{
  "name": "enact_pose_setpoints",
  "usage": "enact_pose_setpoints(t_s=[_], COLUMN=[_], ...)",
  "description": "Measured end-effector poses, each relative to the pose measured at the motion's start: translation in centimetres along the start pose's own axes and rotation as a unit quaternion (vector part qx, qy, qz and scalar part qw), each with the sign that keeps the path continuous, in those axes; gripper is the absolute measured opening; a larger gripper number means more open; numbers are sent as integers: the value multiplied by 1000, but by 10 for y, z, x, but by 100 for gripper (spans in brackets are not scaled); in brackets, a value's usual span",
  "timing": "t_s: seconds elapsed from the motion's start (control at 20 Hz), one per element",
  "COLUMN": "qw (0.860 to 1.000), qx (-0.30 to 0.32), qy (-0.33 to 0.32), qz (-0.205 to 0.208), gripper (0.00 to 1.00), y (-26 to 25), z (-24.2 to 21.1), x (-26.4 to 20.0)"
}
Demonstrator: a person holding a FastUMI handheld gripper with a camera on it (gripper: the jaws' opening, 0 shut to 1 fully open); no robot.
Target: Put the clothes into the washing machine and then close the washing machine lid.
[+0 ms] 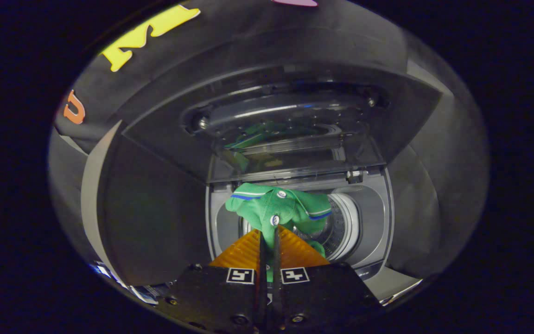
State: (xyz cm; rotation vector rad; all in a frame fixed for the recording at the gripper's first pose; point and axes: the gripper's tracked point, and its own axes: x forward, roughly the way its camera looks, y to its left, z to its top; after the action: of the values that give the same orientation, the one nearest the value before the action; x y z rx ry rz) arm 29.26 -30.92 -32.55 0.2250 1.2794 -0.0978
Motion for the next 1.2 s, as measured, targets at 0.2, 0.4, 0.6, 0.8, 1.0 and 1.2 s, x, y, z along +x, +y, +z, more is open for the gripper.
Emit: enact_pose_setpoints(t_s=[0.2,0.4,0.6,0.8,1.0,1.2], qw=[1000,999,1000,1000,999,999], qx=[-5,-4,-5,-8,-11,-22], qy=[18,35,30,9,-42,-50], qz=[-3,-9,5,12,23,5], gripper=[10,12,7,11,31,32], y=[-5,-10,-7,-7,-13,-15], z=[-3,-12,-9,-11,-6,-10], x=[17,28,25,23,17,7])
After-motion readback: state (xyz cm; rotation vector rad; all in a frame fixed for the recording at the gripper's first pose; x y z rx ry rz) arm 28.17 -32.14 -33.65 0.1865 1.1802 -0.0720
